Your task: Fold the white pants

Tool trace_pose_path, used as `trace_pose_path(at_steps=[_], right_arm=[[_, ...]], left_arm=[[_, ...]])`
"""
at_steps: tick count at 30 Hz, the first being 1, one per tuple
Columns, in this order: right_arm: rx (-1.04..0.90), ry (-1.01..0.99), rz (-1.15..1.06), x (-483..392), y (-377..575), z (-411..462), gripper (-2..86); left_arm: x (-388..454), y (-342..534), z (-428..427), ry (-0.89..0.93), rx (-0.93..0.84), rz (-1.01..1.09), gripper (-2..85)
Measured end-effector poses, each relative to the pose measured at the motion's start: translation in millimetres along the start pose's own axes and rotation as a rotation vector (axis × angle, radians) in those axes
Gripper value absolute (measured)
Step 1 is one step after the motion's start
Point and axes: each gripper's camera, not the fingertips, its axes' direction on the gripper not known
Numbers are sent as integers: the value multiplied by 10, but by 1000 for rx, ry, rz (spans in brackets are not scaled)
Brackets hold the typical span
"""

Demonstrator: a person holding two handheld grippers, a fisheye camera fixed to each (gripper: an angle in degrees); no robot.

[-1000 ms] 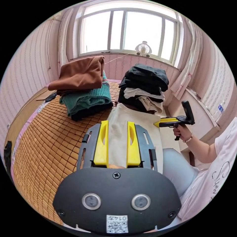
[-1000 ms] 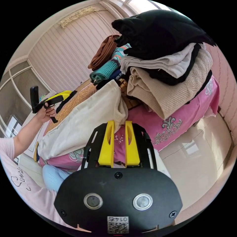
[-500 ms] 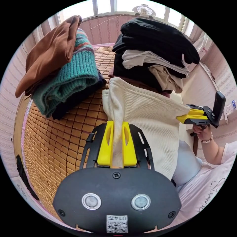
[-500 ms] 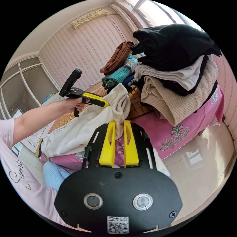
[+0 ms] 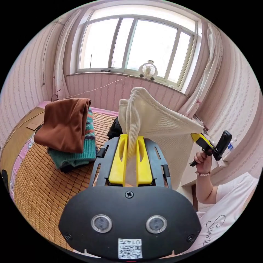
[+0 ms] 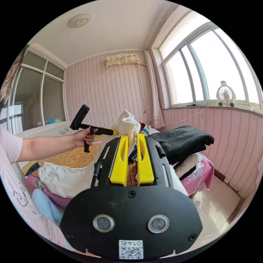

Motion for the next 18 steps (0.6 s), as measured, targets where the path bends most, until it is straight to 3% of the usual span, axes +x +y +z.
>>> trace_pose_path(at_steps=[4,7,10,12,15,18], right_arm=[[160,-127,-32,-462,-259,-418,56],[197,-369,-74,-1110,-299,-337,57],[21,-645,-137,-2025,-179,165,62],[-239,-802,-221,-2879,190,694,73],[-612,-859,-379,-3753,916,1264,80],[-815,-837,-382,-4122,1361,1500,76]], left_arm=[[127,288,-812,63,153,-2,63],[-53,1063,-1603,-14,256,-49,63],[-334,2219,-2541,-207,344,-239,46],[-484,3047,-3012,-307,284,-467,26],[-402,4466,-3554,-432,244,-788,-5],[-19,5462,-3789,-541,238,-941,-8]])
